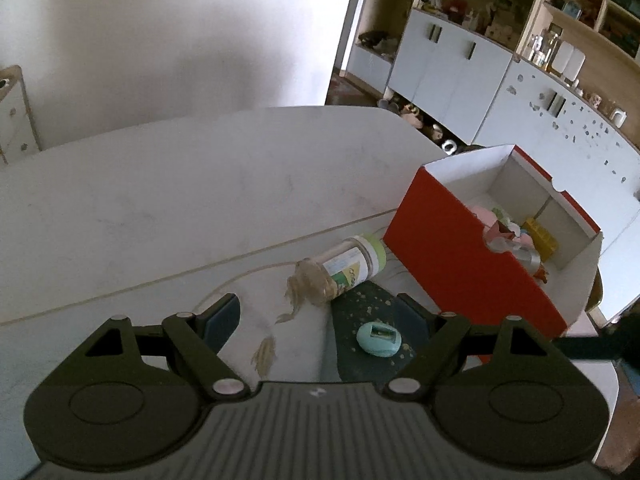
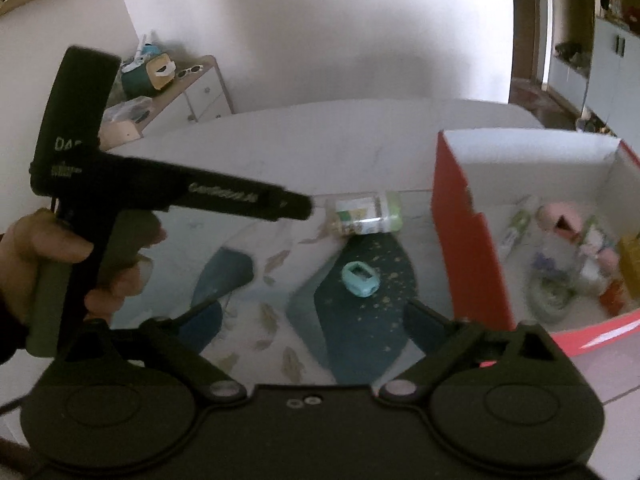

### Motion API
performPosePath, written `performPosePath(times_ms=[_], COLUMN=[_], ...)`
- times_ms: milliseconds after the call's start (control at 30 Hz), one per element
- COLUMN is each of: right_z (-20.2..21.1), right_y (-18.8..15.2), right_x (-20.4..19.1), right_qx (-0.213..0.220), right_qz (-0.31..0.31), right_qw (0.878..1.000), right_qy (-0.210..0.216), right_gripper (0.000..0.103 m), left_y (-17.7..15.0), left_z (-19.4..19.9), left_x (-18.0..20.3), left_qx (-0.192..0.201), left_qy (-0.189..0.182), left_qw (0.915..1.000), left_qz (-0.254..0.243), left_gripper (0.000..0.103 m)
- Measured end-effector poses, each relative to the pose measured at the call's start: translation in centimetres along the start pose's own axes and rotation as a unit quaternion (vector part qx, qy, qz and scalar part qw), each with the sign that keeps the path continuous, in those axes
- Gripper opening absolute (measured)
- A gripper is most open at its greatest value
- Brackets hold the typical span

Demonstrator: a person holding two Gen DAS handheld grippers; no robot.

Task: Organize rigid objects
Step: 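Grasp green-lidded jar with left gripper while right gripper grasps teal pencil sharpener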

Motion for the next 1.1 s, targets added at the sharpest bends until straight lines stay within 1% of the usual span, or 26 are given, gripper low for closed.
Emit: performPosePath(times_ms=[100,133,233,467,633,833,900,1000,1100], right_z=[-1.7,-2.2,-3.9,-7.5,-9.3,-10.6,-10.8,-10.8,-10.8], right_y=[0.1,0.1,0.2,0.0,-0.1,0.0,0.0,0.1,0.0], right_x=[0.0,0.0,0.1,1.6,2.4,2.9,2.9,2.8,2.7], right_qx=[-0.008,-0.009,-0.015,-0.038,-0.049,-0.052,-0.052,-0.049,-0.046], right_qz=[0.011,0.017,0.029,0.040,0.040,0.043,0.047,0.053,0.061], right_qw=[1.000,1.000,0.999,0.997,0.996,0.996,0.996,0.995,0.995], right_qy=[-0.010,-0.015,-0.027,-0.047,-0.054,-0.062,-0.063,-0.065,-0.069], right_gripper=[0.090,0.090,0.083,0.072,0.064,0.053,0.049,0.045,0.039], left_y=[0.3,0.4,0.5,0.8,0.8,0.7,0.7,0.7,1.0], left_z=[-1.5,-1.9,-3.8,-8.0,-10.4,-12.6,-13.0,-13.2,-13.4], left_x=[0.3,0.4,0.8,1.2,1.3,1.4,1.6,2.0,2.0], left_qx=[-0.002,-0.004,-0.014,-0.028,-0.037,-0.043,-0.036,-0.029,-0.021], left_qy=[-0.017,-0.020,-0.027,-0.048,-0.061,-0.065,-0.066,-0.065,-0.070], left_qw=[0.9998,0.9998,0.9992,0.9964,0.9933,0.9914,0.9909,0.9890,0.9885], left_qz=[-0.004,-0.008,-0.027,-0.064,-0.090,-0.105,-0.111,-0.130,-0.133], left_gripper=[0.084,0.084,0.084,0.084,0.084,0.084,0.084,0.084,0.084])
Point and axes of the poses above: each gripper's, at about its wrist camera, not at the fingertips, and z roughly against the way its jaws point, x to its right, y to its top, the point moved 9 cm from there along -z, roughly the way its jaws point, and after that the axes turned 3 degrees about -z, right-handed, at the moved point
